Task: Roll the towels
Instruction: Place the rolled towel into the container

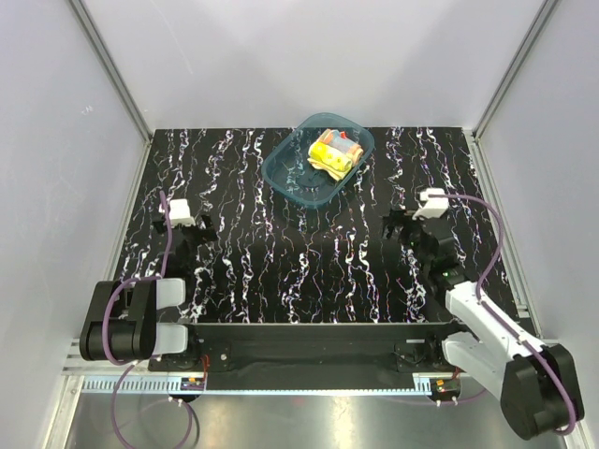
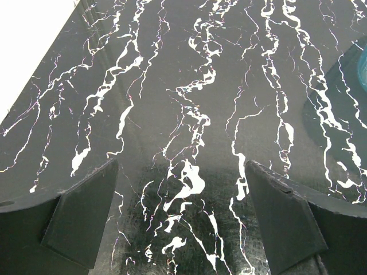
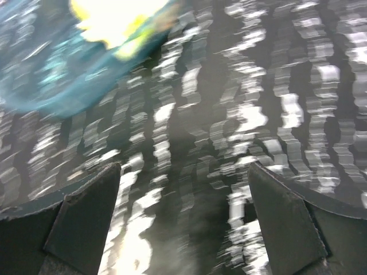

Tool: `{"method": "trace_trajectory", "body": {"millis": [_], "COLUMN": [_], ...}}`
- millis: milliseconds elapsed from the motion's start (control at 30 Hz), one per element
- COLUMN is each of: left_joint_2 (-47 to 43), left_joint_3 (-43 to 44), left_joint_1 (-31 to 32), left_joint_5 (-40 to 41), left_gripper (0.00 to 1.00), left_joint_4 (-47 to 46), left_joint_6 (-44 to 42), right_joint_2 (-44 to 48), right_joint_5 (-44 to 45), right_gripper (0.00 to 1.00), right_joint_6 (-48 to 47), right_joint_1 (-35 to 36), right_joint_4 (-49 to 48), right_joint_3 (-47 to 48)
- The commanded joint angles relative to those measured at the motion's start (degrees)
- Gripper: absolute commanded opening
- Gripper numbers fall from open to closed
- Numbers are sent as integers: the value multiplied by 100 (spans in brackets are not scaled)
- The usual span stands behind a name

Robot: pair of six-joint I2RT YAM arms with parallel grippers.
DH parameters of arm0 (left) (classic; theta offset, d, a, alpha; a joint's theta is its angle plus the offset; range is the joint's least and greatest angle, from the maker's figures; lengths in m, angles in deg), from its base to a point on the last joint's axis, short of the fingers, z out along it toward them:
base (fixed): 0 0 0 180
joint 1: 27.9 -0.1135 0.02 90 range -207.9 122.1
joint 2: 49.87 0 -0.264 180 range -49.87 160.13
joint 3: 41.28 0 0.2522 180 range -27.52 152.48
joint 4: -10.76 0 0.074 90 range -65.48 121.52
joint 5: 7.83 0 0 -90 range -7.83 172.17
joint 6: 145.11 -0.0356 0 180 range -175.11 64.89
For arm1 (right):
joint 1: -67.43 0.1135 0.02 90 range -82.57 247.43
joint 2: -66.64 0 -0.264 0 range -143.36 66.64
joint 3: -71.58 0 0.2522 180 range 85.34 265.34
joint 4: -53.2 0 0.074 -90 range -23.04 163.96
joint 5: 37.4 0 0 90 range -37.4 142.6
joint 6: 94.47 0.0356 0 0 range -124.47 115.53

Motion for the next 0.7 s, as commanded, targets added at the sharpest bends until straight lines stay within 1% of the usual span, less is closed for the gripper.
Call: {"method": "trace_trajectory", "body": {"millis": [0, 33, 100, 133, 200, 300, 333, 367, 400, 433, 467, 500, 533, 567, 600, 633, 667], "left_joint_2": [6, 6, 6, 6, 6, 6, 6, 6, 15, 6, 6, 15, 6, 15, 6, 6, 15], "left_joint_3": [110, 119, 110, 110, 119, 110, 110, 110, 119, 119, 110, 119, 119, 110, 119, 110, 110], "left_joint_1": [9, 9, 1, 9, 9, 18, 9, 9, 9, 9, 9, 9, 9, 9, 9, 9, 9], "left_joint_5": [92, 92, 92, 92, 92, 92, 92, 92, 92, 83, 92, 92, 92, 92, 92, 92, 92], "left_gripper": [99, 99, 99, 99, 99, 99, 99, 99, 99, 99, 99, 99, 99, 99, 99, 99, 99], "left_joint_4": [-463, -463, -463, -463, -463, -463, -463, -463, -463, -463, -463, -472, -464, -463, -472, -464, -463], "left_joint_6": [-77, -77, -77, -86, -77, -77, -77, -86, -77, -86, -77, -77, -77, -77, -77, -86, -77], "right_joint_2": [-44, -88, -360, -465, -816, -1466, -1651, -2044, -2257, -2355, -2652, -2811, -3039, -3563, -3734, -3466, -3463], "right_joint_5": [707, 637, 453, 330, 259, 13, -187, -233, -399, -827, -927, -1128, -1539, -1752, -1867, -1799, -1676], "right_gripper": [100, 100, 100, 100, 100, 100, 100, 100, 100, 100, 100, 100, 100, 99, 100, 100, 100], "right_joint_6": [-487, -506, -462, -453, -497, -603, -489, -201, -242, -460, -532, -593, -585, -637, -594, -681, -690], "right_joint_1": [-480, -812, -1139, -1393, -1605, -2035, -2132, -2238, -2396, -2423, -2450, -2537, -2564, -2608, -2625, -2626, -2626], "right_joint_4": [-1512, -1723, -1786, -2031, -2339, -3138, -3662, -3955, -4262, -4387, -4632, -4626, -5017, -5334, -5686, -4871, -4515], "right_joint_3": [-510, -556, -566, -600, -662, -776, -811, -847, -821, -777, -777, -716, -715, -759, -707, -584, -348]}}
